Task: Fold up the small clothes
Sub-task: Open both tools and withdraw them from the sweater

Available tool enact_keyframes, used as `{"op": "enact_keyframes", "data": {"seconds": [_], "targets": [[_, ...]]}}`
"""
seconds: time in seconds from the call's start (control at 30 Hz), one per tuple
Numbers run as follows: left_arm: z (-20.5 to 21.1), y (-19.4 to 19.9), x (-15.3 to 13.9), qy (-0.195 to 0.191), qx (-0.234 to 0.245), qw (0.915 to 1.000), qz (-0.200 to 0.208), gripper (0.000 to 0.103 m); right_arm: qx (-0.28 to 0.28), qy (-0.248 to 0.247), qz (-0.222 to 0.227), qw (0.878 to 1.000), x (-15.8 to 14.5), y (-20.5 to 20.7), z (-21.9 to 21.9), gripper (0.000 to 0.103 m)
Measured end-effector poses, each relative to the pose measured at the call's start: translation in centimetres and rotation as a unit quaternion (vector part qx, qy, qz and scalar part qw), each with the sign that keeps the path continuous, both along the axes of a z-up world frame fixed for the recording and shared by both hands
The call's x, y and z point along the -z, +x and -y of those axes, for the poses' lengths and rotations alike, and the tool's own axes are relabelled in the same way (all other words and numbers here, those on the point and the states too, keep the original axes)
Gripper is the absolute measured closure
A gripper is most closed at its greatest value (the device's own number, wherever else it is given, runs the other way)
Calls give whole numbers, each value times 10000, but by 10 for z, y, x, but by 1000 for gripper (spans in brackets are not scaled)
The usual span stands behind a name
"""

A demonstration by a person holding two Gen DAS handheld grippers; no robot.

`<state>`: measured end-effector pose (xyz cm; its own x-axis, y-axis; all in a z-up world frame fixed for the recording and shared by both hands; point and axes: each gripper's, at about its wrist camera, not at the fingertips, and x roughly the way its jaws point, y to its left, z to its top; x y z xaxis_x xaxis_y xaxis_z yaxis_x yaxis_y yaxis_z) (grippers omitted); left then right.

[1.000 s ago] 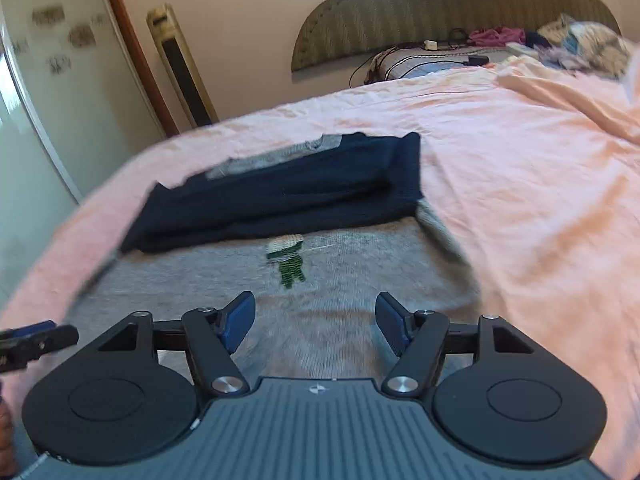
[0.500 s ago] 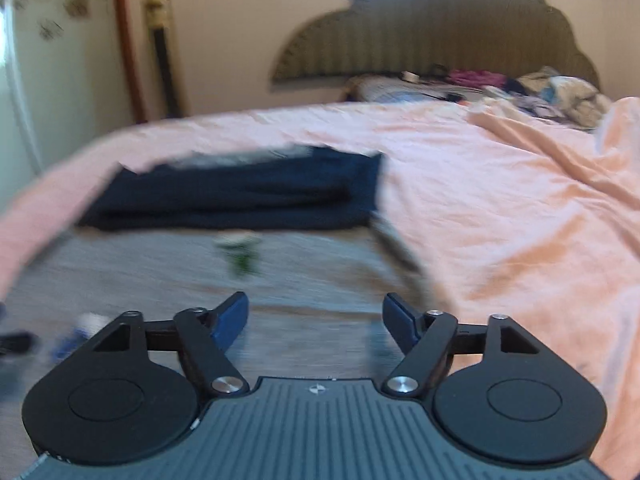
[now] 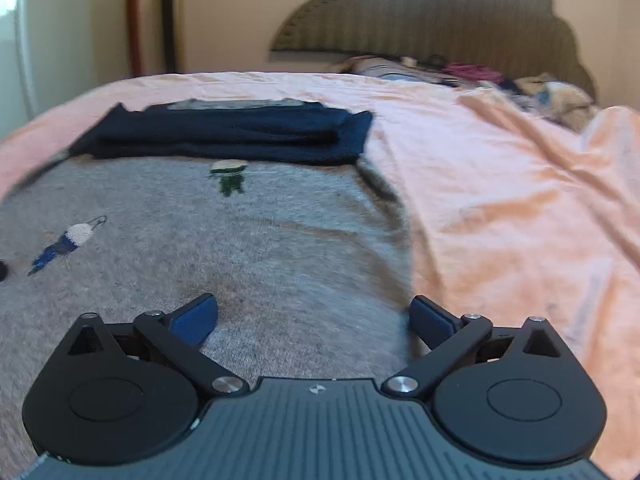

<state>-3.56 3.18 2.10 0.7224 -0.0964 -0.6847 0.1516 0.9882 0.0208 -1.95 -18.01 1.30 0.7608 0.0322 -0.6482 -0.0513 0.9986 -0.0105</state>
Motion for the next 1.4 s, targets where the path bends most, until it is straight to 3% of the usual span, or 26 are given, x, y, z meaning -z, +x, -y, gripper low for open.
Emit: {"op": "enact_keyframes", "data": {"seconds": [0.07, 0.13, 0.2, 0.3, 0.43, 0.57, 0.67, 0.8, 0.83, 0.9, 1.1, 1.4], "targets": [[12, -14, -7, -306, 159, 9994, 35, 0, -322, 441, 128, 9984, -8, -14, -14, 2], [29, -23, -5, -232, 395, 9989, 32, 0, -563, 278, -9, 9980, -4, -19, -32, 0], [39, -26, 8, 106, 484, 9987, -148, 0, -627, -95, -233, 9977, 11, -20, -43, 0], [20, -38, 16, 75, 581, 9983, 44, 0, -578, -16, -124, 9982, 13, -34, -20, 0], [-6, -48, 16, 19, 443, 9990, 71, 0, -211, 37, -127, 9997, 12, -42, 24, 0], [-3, -48, 8, 120, 220, 9996, -136, 0, 128, -112, -303, 9994, -1, -45, 14, 1], [7, -49, 1, -38, 312, 9993, -208, 0, -396, 277, -14, 9988, -17, -57, -11, 0], [16, -52, 9, 72, 347, 9991, -240, 0, -1026, 27, -287, 9943, -4, -58, -52, 0], [14, -53, 10, 34, 350, 9992, -205, 0, -1059, -134, -425, 9934, 4, -58, -57, 0], [10, -56, 12, -1, 359, 9992, -155, 0, -1105, -26, -225, 9936, 12, -65, -51, 0], [8, -62, 13, -19, 320, 9995, 7, 0, -998, 34, -191, 9948, 11, -72, -28, 0], [6, -66, 11, -27, 231, 9997, -54, 0, -778, 73, -183, 9968, 8, -78, -29, 0]]}}
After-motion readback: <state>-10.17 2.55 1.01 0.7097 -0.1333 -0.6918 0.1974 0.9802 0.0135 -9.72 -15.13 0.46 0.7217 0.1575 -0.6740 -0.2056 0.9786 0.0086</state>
